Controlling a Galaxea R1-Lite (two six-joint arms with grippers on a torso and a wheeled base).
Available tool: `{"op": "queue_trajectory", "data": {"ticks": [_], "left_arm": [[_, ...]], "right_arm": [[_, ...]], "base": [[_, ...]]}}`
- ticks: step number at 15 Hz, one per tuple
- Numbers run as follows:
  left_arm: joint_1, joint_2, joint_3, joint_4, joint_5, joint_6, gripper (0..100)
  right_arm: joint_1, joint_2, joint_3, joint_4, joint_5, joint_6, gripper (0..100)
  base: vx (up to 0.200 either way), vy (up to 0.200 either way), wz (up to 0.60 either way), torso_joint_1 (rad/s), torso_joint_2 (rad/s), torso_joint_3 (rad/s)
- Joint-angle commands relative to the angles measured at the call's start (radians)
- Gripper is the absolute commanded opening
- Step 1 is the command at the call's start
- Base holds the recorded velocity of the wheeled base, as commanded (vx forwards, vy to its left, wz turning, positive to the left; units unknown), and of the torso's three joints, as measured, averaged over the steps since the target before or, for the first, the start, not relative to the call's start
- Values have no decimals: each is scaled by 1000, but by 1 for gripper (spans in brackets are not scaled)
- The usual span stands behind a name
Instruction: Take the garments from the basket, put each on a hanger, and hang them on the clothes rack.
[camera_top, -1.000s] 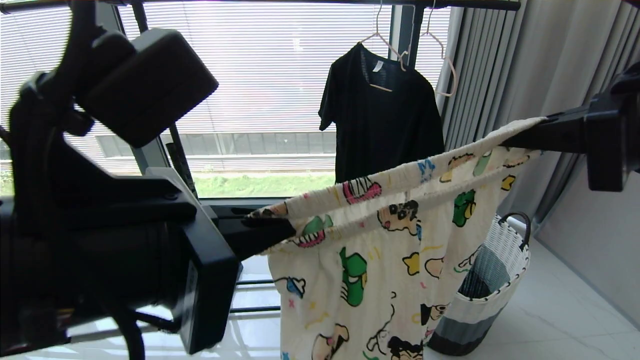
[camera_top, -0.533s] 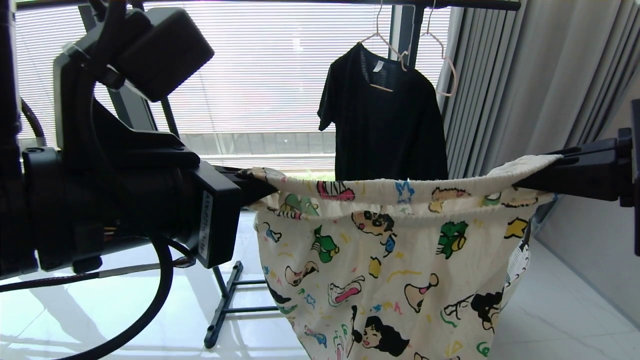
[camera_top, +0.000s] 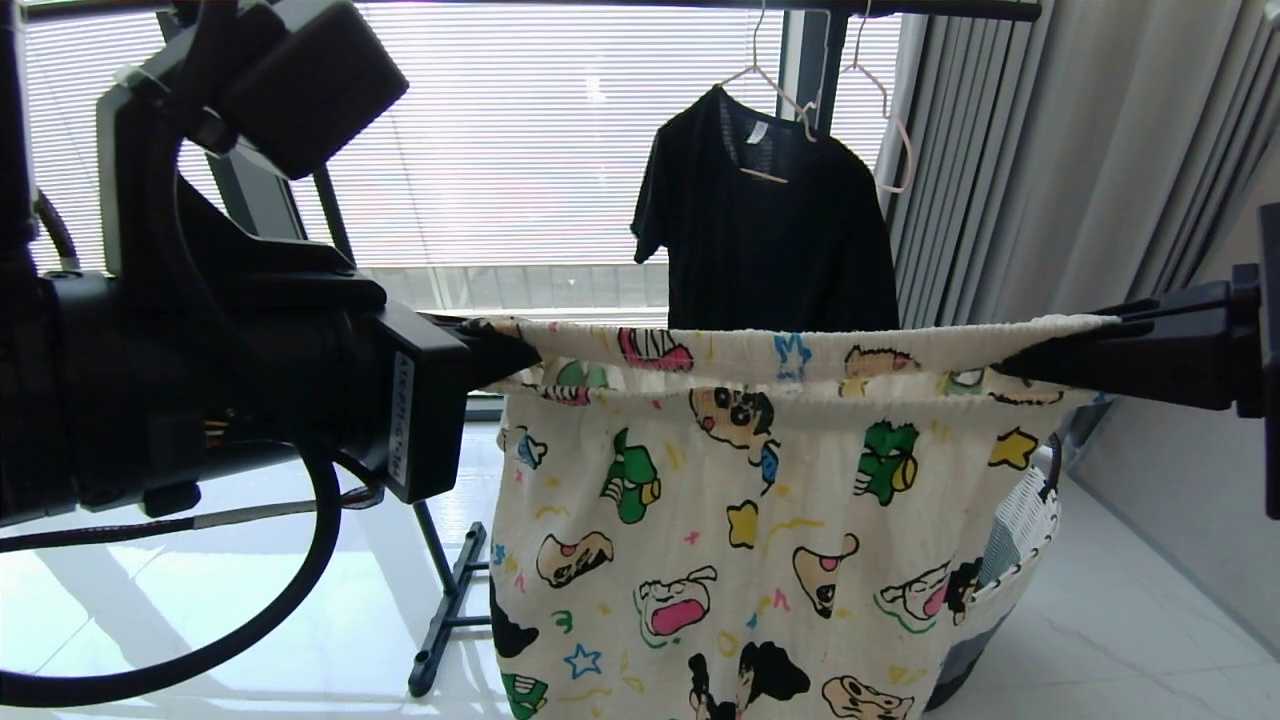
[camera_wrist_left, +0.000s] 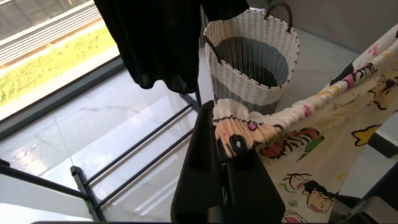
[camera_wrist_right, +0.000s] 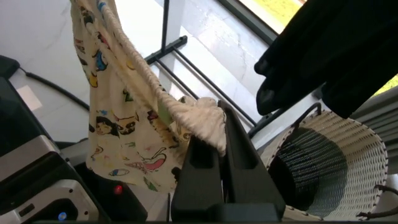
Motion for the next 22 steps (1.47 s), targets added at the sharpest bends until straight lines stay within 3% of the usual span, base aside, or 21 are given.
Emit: {"op": "queue_trajectory", "data": {"ticks": [1, 6, 9, 11, 14, 17, 19, 21, 22], "left_arm": [[2, 3, 0, 0, 1, 0, 0], [29, 5, 20, 2, 7, 3, 0], [71, -3, 66, 2, 9, 8, 0], [123, -28, 129, 2, 46, 8, 0], [341, -129, 336, -1, 64, 23, 0], [505, -181, 486, -110, 78, 37, 0], [617, -181, 597, -247, 81, 101, 0], [654, -181, 680, -380, 81, 109, 0], [658, -183, 703, -393, 81, 109, 0]], "right_arm": [[1, 0, 0, 0, 0, -1, 100], [-8, -9, 3, 1, -4, -1, 100], [-77, -40, 45, 10, -23, -8, 100], [-153, -64, 74, 63, -98, -45, 100], [-367, -156, 184, 113, -124, -56, 100], [-555, -268, 359, 112, -127, -84, 100], [-596, -314, 443, 110, -130, -91, 100], [-621, -334, 485, 109, -130, -91, 100], [-636, -334, 486, 107, -130, -88, 100]], "base": [[0, 0, 0, 0, 0, 0], [0, 0, 0, 0, 0, 0], [0, 0, 0, 0, 0, 0], [0, 0, 0, 0, 0, 0], [0, 0, 0, 0, 0, 0], [0, 0, 0, 0, 0, 0], [0, 0, 0, 0, 0, 0], [0, 0, 0, 0, 0, 0], [0, 0, 0, 0, 0, 0]]}}
